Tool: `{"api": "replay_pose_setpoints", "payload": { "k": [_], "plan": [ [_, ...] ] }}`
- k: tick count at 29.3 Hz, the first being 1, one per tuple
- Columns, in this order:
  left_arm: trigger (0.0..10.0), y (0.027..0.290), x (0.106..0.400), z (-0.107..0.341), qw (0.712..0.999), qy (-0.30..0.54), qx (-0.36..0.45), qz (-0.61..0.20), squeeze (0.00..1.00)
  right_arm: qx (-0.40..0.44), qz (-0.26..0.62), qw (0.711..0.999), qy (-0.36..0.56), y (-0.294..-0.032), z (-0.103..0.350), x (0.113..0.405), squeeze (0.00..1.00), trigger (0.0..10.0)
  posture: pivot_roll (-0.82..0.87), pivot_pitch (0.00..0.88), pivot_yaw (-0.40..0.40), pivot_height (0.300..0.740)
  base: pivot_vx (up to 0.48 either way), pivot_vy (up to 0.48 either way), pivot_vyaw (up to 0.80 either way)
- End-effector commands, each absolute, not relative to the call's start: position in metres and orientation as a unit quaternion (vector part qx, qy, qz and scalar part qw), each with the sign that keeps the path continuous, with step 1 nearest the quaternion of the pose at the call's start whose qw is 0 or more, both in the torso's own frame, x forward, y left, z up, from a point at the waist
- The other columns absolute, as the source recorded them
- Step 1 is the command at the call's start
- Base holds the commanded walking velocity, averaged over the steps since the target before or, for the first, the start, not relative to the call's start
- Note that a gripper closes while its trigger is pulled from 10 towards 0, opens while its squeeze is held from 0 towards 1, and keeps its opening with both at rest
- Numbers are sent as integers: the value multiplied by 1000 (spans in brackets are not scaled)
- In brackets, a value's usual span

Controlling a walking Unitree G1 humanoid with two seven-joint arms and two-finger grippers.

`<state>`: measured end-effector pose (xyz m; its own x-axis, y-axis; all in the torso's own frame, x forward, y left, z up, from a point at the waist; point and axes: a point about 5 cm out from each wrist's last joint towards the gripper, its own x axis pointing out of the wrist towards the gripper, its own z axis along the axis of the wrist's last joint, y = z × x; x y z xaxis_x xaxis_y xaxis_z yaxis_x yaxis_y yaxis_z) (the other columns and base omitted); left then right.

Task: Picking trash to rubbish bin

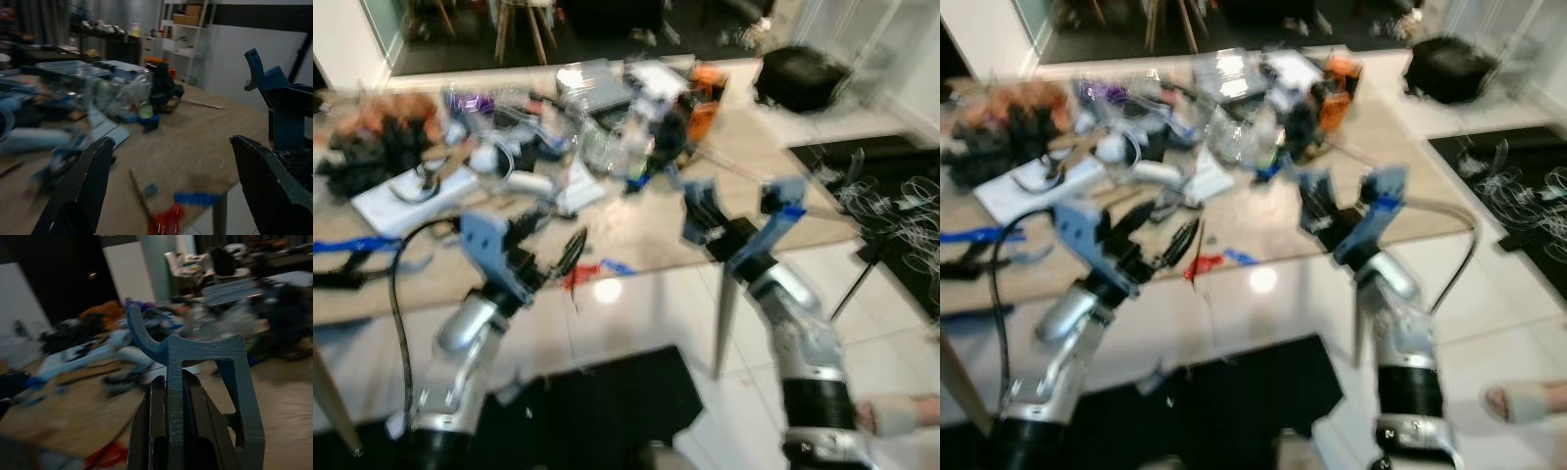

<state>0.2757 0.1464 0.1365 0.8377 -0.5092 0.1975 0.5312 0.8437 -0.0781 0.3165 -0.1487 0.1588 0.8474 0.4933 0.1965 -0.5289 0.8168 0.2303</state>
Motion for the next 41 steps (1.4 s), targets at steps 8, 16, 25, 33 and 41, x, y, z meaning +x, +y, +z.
{"api": "replay_pose_setpoints", "payload": {
  "k": [8, 16, 25, 33, 41],
  "plan": [
    [10000, 146, 275, 131, 955, -76, -63, -278, 0, 134, 267, 952, -63, -149, 159, 319, 0, 10000, 18, 0, -16, 740, -378, 0, 0],
    [10000, 146, 276, 129, 955, -74, -62, -282, 0, 135, 267, 952, -61, -149, 158, 319, 0, 10000, 17, 0, -15, 740, -377, 0, 0],
    [10000, 146, 277, 126, 954, -74, -63, -283, 0, 140, 263, 953, -55, -149, 157, 321, 0, 10000, 16, 0, -16, 740, -379, 0, 0],
    [10000, 146, 277, 125, 953, -74, -63, -286, 0, 141, 262, 953, -53, -149, 157, 321, 0, 10000, 16, 0, -16, 740, -377, 0, 0],
    [10000, 147, 277, 123, 953, -74, -63, -288, 0, 140, 262, 954, -50, -150, 156, 321, 0, 10000, 15, 0, -18, 740, -379, 0, 0]
  ]
}}
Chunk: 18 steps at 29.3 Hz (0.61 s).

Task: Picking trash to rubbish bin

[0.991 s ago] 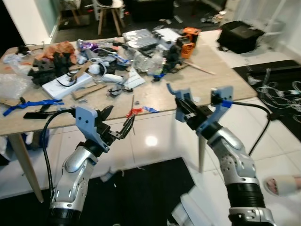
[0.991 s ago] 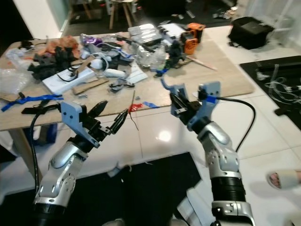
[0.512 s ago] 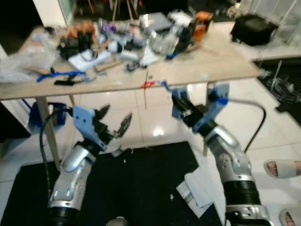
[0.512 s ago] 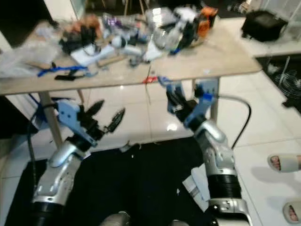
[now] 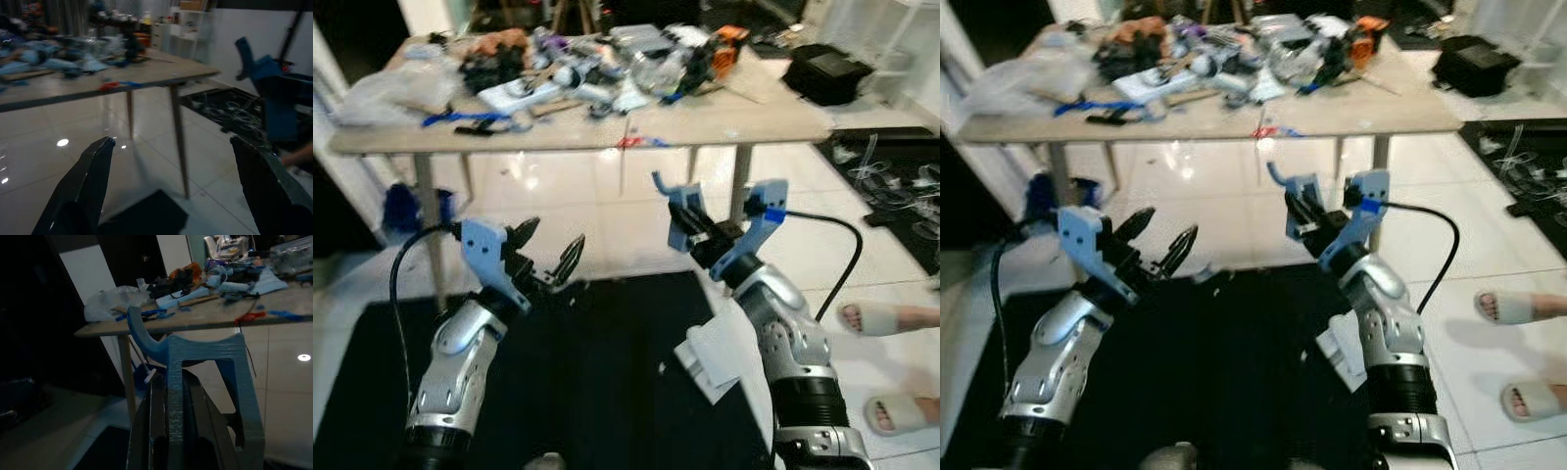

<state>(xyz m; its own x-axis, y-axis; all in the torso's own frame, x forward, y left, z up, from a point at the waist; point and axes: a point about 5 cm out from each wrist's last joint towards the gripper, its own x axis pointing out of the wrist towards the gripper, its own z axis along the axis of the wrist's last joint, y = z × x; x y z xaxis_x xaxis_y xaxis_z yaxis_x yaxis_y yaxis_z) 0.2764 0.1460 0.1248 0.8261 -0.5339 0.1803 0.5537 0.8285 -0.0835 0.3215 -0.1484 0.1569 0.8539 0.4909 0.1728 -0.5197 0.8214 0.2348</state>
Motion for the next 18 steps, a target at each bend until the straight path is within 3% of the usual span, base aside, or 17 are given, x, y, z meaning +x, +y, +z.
{"api": "replay_pose_setpoints", "payload": {
  "k": [1, 18],
  "plan": [
    [10000, 147, 277, 123, 953, -74, -63, -288, 0, 140, 262, 954, -49, -150, 156, 321, 0, 10000, 15, 0, -18, 740, -379, 0, 0],
    [10000, 146, 277, 120, 951, -72, -64, -292, 0, 134, 258, 956, -43, -150, 154, 322, 0, 10000, 13, 0, -23, 740, -378, 0, 0]
  ]
}}
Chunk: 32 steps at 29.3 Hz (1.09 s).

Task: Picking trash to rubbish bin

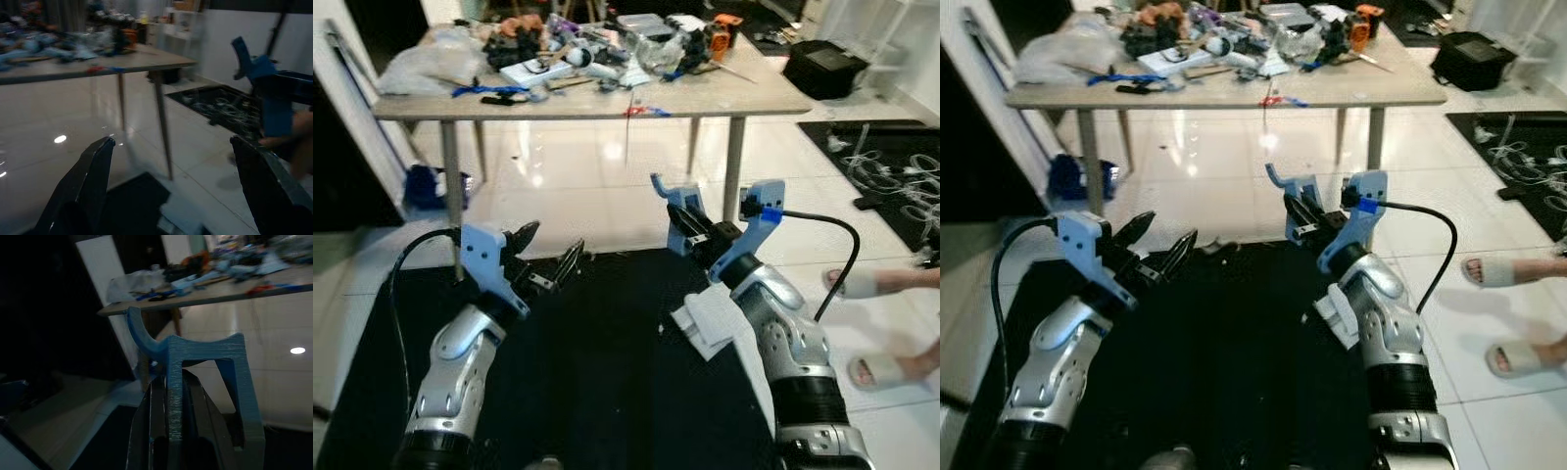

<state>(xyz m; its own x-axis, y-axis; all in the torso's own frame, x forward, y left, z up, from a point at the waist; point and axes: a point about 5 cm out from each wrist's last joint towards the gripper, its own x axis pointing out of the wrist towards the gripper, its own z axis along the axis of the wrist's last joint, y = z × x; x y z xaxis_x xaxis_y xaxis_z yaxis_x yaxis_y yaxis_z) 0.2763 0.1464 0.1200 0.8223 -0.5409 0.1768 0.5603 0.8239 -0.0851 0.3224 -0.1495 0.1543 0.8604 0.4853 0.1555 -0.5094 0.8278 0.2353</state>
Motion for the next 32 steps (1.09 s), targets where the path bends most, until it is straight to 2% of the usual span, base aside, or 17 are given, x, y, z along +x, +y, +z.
{"api": "replay_pose_setpoints", "payload": {
  "k": [1, 8, 11, 32],
  "plan": [
    [10000, 146, 277, 120, 951, -72, -64, -292, 0, 134, 258, 956, -43, -150, 154, 322, 0, 10000, 13, 0, -23, 740, -379, 0, 0],
    [10000, 146, 277, 120, 950, -76, -67, -296, 0, 138, 257, 956, -40, -150, 153, 322, 0, 10000, 14, 0, -22, 740, -353, 0, 0],
    [10000, 146, 277, 119, 949, -77, -68, -297, 0, 137, 256, 956, -36, -150, 153, 322, 0, 10000, 14, 0, -22, 740, 0, 0, -488],
    [10000, 148, 273, 122, 944, -103, -45, -309, 0, 136, 255, 957, -24, -149, 151, 324, 0, 10000, 14, 0, -18, 740, 0, 0, -800]
  ]
}}
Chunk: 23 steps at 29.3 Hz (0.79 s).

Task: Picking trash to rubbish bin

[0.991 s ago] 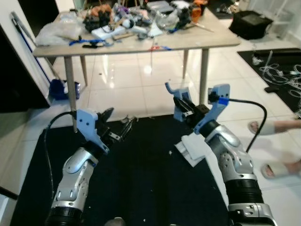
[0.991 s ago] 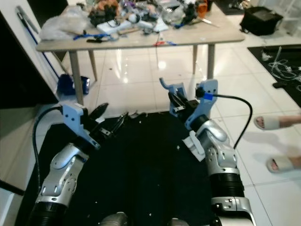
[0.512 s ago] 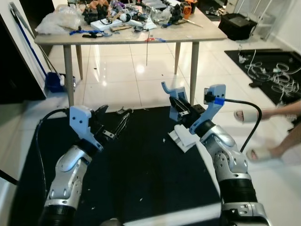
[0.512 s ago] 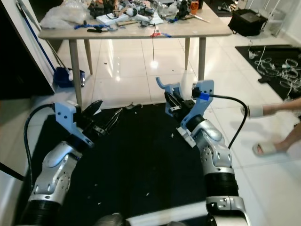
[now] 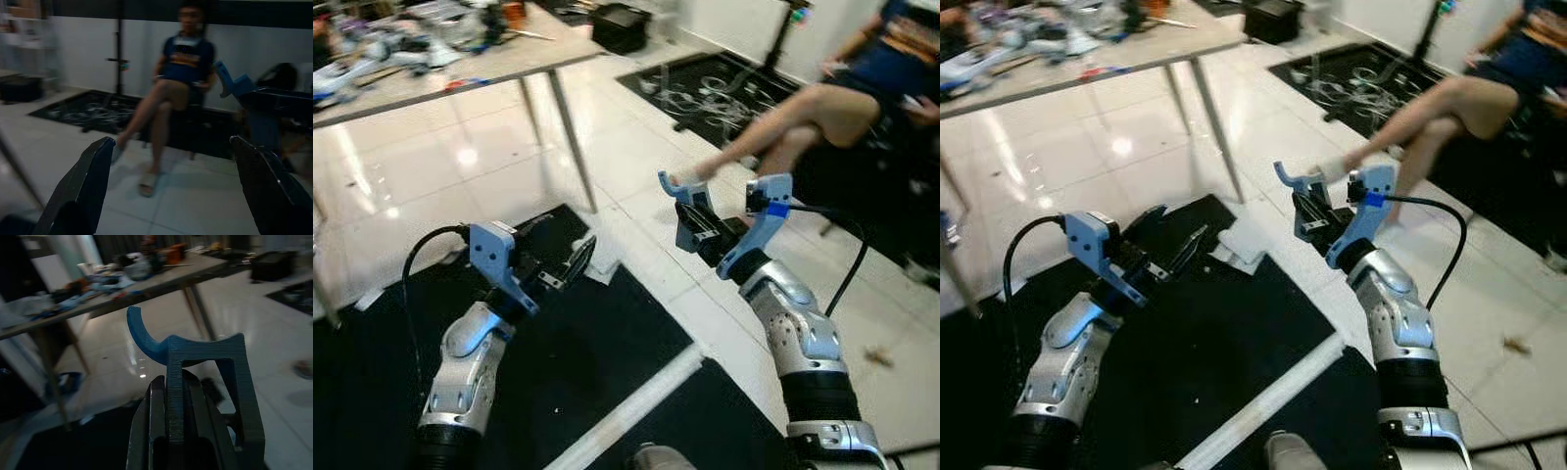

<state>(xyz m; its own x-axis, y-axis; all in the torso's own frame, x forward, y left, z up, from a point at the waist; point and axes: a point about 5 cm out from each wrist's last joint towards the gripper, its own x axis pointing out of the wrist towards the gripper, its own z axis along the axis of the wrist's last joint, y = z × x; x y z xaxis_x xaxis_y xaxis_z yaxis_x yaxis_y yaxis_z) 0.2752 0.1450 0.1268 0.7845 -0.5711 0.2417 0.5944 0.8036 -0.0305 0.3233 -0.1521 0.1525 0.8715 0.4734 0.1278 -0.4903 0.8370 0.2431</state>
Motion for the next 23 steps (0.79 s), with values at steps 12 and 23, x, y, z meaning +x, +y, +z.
{"api": "replay_pose_setpoints", "payload": {
  "k": [12, 23],
  "plan": [
    [10000, 146, 273, 122, 941, -105, -43, -317, 0, 135, 256, 957, -21, -149, 151, 324, 0, 10000, 13, 0, -18, 740, 0, 0, -800],
    [10000, 145, 272, 122, 941, -106, -45, -320, 0, 133, 257, 957, -17, -149, 150, 324, 0, 10000, 14, 0, -18, 740, 0, 0, -800]
  ]
}}
